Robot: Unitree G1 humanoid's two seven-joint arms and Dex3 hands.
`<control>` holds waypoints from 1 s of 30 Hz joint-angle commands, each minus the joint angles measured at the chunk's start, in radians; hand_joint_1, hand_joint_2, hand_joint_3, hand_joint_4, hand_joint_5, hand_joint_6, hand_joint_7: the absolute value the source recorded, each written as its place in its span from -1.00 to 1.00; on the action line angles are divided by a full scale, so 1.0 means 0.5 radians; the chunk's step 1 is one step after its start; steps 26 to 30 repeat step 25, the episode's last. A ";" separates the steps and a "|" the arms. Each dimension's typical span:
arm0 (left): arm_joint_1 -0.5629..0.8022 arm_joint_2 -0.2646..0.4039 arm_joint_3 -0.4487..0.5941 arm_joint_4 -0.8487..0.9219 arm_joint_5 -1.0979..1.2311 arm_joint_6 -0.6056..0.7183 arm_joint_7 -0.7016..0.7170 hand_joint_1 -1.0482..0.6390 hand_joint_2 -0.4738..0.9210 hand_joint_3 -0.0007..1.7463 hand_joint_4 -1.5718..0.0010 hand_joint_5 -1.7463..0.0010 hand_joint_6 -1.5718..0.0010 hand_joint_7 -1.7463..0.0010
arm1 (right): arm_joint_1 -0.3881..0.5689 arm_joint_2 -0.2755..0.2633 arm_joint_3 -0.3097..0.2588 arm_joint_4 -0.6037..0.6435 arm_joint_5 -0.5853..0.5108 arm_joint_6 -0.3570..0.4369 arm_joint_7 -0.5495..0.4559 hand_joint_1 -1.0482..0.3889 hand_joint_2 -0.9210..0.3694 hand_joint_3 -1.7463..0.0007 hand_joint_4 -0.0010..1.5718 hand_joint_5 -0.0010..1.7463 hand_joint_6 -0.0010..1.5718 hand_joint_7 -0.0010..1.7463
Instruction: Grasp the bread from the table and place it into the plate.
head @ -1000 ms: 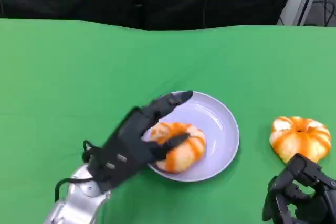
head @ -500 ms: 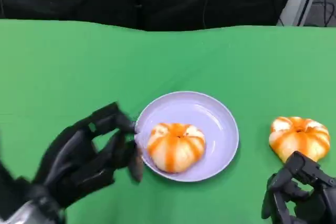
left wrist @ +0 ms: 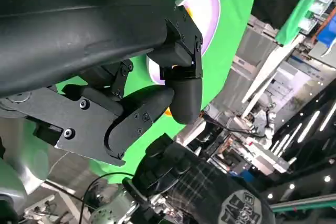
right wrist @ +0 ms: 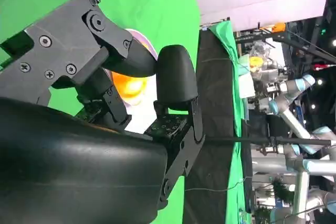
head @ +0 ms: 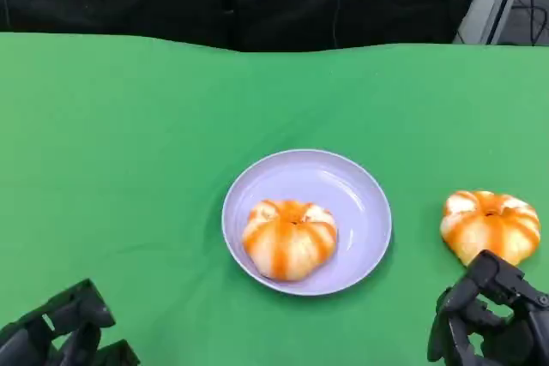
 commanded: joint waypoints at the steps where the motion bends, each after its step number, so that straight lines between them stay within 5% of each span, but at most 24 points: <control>1: -0.019 0.018 0.034 0.025 0.012 0.004 -0.025 0.00 0.75 -0.09 -0.02 -1.00 0.11 -0.96 | 0.007 -0.039 -0.024 -0.025 0.034 0.018 0.012 0.28 -0.32 -0.52 0.14 1.00 -0.02 0.85; 30: -0.106 -0.074 0.037 0.195 0.112 -0.091 -0.081 0.04 0.77 -0.06 -0.01 -1.00 0.12 -0.96 | 0.028 -0.037 -0.007 -0.083 0.006 0.056 -0.022 0.27 -0.37 -0.47 0.14 1.00 -0.02 0.86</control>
